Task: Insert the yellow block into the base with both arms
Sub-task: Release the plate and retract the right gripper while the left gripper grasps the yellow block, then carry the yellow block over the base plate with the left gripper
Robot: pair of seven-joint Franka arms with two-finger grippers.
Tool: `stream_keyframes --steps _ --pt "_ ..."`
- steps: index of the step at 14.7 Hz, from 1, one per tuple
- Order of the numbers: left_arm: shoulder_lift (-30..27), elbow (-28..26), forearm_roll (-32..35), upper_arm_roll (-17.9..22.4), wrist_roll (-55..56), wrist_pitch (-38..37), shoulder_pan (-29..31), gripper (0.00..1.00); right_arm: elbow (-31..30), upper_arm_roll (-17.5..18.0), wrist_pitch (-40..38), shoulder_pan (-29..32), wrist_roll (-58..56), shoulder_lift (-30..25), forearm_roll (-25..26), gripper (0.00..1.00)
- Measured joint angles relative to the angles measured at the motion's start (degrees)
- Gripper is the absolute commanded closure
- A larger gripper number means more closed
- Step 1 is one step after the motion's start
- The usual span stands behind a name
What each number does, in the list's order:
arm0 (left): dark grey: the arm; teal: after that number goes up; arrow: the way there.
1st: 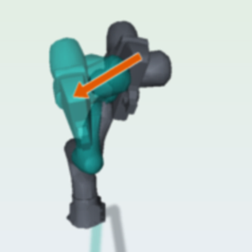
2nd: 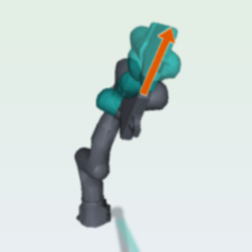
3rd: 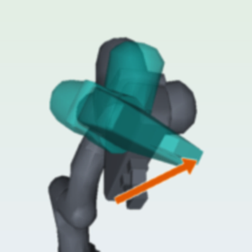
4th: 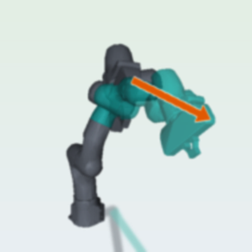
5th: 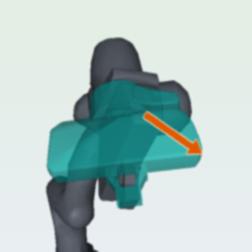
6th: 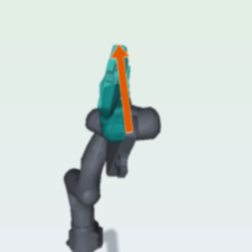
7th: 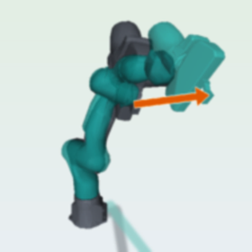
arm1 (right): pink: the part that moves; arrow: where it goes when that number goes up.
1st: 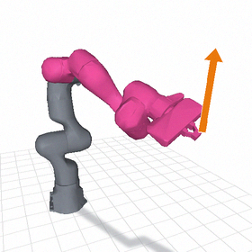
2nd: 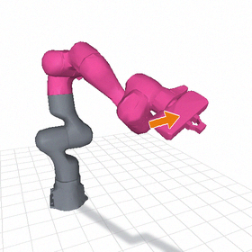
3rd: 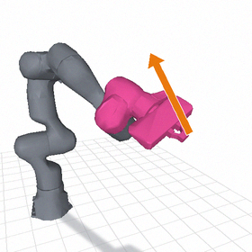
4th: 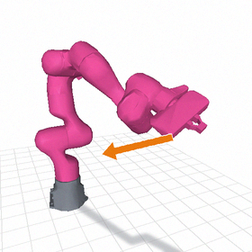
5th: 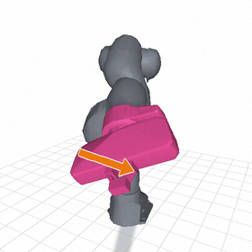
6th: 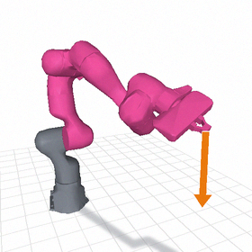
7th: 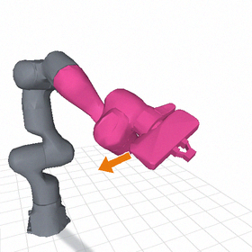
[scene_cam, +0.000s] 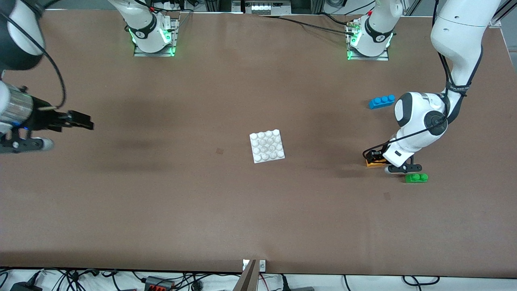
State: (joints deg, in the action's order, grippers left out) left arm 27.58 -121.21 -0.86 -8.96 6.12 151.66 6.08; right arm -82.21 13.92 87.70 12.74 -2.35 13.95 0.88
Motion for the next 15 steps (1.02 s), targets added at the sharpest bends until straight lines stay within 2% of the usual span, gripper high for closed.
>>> stream_keyframes --steps 3,4,7,10,12,15 --pt "0.0 0.0 0.0 0.0 0.0 0.0 0.0 0.33 -0.7 -0.7 -1.4 2.5 -2.4 -1.7 0.0 0.0" --pt "0.0 0.0 0.0 0.0 0.0 0.0 0.0 0.33 -0.9 -2.2 -2.0 1.7 -2.5 -1.9 0.0 0.0" --pt "0.0 0.1 0.0 -0.1 0.0 0.0 0.0 0.33 -1.7 -9.7 -5.1 -4.6 -2.5 -2.4 0.0 0.0" --pt "-0.2 0.3 0.0 -0.3 0.0 -0.4 -0.1 0.33 -1.9 -12.3 -1.5 -7.0 -2.5 -3.6 0.0 0.0" --pt "-1.1 0.6 0.0 -0.6 0.0 -2.8 -0.1 0.33 -2.1 -13.2 -0.4 -7.6 -2.5 -6.4 0.0 0.0" --pt "-3.5 0.8 0.0 -1.0 0.0 -6.0 -0.1 0.33 -4.8 -18.2 -0.4 -11.1 -2.5 -10.8 -0.2 0.0"
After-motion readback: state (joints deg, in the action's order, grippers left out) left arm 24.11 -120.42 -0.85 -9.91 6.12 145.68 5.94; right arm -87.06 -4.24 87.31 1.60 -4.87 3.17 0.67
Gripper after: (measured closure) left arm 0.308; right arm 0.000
